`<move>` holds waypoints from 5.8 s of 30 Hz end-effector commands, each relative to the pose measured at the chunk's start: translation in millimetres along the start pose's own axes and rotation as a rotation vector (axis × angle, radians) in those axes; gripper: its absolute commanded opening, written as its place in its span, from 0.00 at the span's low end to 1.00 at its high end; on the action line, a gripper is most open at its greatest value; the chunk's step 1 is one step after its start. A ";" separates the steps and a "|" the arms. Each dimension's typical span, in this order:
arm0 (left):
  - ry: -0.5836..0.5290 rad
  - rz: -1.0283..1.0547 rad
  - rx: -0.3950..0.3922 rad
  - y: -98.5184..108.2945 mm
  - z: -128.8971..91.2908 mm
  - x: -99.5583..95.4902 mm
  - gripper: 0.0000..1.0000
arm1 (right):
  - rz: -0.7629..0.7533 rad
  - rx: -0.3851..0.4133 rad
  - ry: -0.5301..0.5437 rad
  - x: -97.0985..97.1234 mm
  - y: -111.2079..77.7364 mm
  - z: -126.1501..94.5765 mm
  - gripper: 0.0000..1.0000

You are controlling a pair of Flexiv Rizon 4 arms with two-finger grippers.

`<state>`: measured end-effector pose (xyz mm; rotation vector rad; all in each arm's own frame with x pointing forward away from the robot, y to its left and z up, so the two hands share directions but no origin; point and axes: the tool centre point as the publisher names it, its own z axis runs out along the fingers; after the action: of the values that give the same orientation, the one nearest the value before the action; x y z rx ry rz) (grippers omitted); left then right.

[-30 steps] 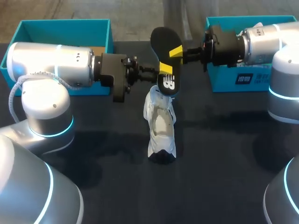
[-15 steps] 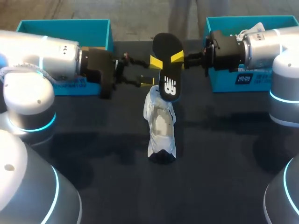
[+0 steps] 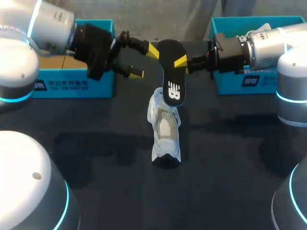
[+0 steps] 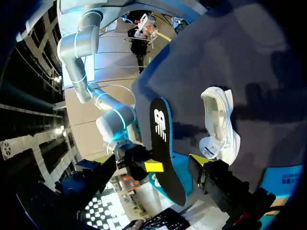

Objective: Take the shoe out of the shoebox, open the shoe tongue, remove and reinsert the insole, then place the shoe into the shoebox

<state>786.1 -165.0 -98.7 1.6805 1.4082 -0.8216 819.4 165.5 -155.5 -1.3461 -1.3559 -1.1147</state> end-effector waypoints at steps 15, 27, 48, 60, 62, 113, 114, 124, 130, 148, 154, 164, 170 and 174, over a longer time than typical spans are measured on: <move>0.516 -0.111 0.184 23.7 -10.1 -16.4 1.00 | 0.007 -0.004 -0.016 -11.8 -2.5 15.8 0.00; 0.730 -0.148 0.234 28.6 -9.8 -25.4 1.00 | 0.012 0.005 -0.036 -15.1 -3.2 22.6 0.00; 0.857 -0.104 0.222 47.2 7.9 -45.9 1.00 | -0.005 -0.004 -0.036 -12.2 -0.1 28.9 0.00; 0.836 -0.079 0.207 48.8 6.8 -47.2 1.00 | -0.011 -0.008 -0.041 -9.0 -0.8 28.6 0.00; 0.832 -0.078 0.205 49.1 6.9 -47.3 1.00 | -0.011 -0.007 -0.042 -8.4 -0.6 28.7 0.00; -0.293 -0.058 -0.159 30.2 -0.5 5.7 1.00 | -0.035 -0.066 0.046 9.0 -18.0 5.7 0.00; -0.309 -0.057 -0.157 29.2 0.2 6.3 1.00 | -0.040 -0.070 0.062 9.9 -18.8 5.7 0.00; -0.403 -0.058 -0.144 21.0 5.0 10.7 1.00 | -0.047 -0.077 0.071 19.9 -21.6 4.0 0.00; -0.453 -0.050 -0.155 17.2 11.6 14.6 1.00 | -0.056 -0.059 0.073 28.4 -24.3 5.9 0.00; -0.542 -0.084 -0.171 21.4 28.7 5.8 0.49 | -0.060 -0.004 0.079 36.1 -37.8 19.0 0.00; -0.552 -0.099 -0.169 21.5 32.6 6.2 0.45 | -0.053 0.026 0.064 35.2 -40.9 24.8 0.00; -0.555 -0.114 -0.174 23.3 35.3 7.3 0.32 | -0.053 0.006 0.062 36.1 -42.9 25.7 0.00; -0.565 -0.132 -0.192 25.9 36.8 8.2 0.28 | -0.055 0.002 0.059 36.8 -43.1 25.8 0.00; -0.563 -0.134 -0.188 26.2 36.8 8.1 0.25 | -0.057 -0.001 0.058 38.0 -43.2 26.2 0.00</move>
<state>813.1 -193.5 -119.7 1.1021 1.1622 -1.0980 777.0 196.7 -124.3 -1.2670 -1.3578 -1.1825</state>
